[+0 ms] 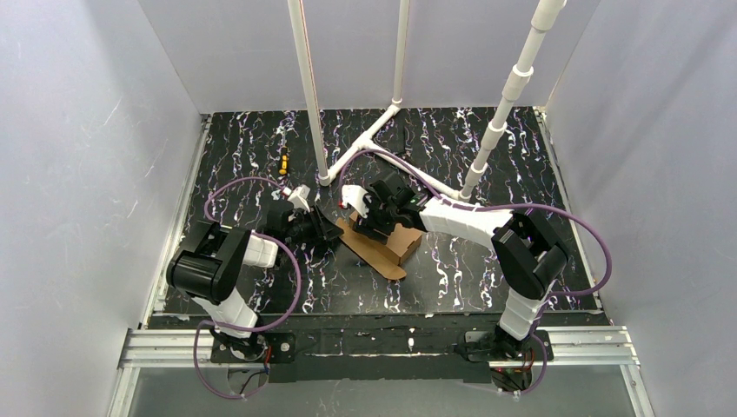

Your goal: Fold the paper box

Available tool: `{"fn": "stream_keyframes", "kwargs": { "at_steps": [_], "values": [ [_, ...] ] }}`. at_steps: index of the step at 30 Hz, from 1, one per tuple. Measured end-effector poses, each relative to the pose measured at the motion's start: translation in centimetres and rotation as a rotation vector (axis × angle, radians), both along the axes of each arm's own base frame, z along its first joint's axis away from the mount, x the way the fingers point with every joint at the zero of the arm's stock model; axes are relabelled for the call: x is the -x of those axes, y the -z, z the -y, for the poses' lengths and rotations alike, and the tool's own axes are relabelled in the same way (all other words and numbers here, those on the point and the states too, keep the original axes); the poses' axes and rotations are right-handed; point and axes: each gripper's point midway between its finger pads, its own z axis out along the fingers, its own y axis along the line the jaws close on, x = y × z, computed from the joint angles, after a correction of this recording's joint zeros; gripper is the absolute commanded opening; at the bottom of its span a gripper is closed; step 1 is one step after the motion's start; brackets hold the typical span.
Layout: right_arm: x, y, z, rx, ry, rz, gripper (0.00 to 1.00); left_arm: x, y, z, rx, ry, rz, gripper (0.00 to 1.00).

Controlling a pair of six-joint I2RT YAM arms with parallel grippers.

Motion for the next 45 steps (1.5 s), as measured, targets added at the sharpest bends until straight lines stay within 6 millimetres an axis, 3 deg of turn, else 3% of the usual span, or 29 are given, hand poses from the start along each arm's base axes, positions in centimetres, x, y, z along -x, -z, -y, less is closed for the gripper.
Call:
{"fn": "stream_keyframes", "kwargs": {
  "at_steps": [15, 20, 23, 27, 33, 39, 45],
  "values": [
    [0.0, 0.0, 0.0, -0.009, -0.004, -0.010, 0.70, 0.0, 0.1, -0.1, -0.007, -0.005, -0.005, 0.19],
    [0.0, 0.0, 0.0, -0.009, -0.004, -0.011, 0.70, 0.1, 0.2, 0.1, -0.032, 0.001, 0.012, 0.07],
    [0.0, 0.0, 0.1, -0.009, -0.003, -0.010, 0.70, 0.4, 0.2, 0.5, -0.067, 0.019, 0.036, 0.05],
    [-0.1, 0.0, 0.1, -0.008, -0.002, -0.010, 0.70, 1.0, -0.8, 1.3, -0.133, 0.039, 0.137, 0.05],
    [-0.1, 0.0, 0.1, -0.008, -0.002, -0.011, 0.70, 1.3, -0.7, 1.3, -0.183, 0.043, 0.164, 0.06],
    [-0.1, 0.0, 0.1, -0.009, -0.002, -0.011, 0.70, 1.4, -0.2, 1.1, -0.216, 0.040, 0.155, 0.19],
    [-0.1, 0.0, 0.1, -0.009, -0.002, -0.011, 0.70, 1.4, 0.0, 1.0, -0.229, 0.033, 0.143, 0.22]
  ]
}}
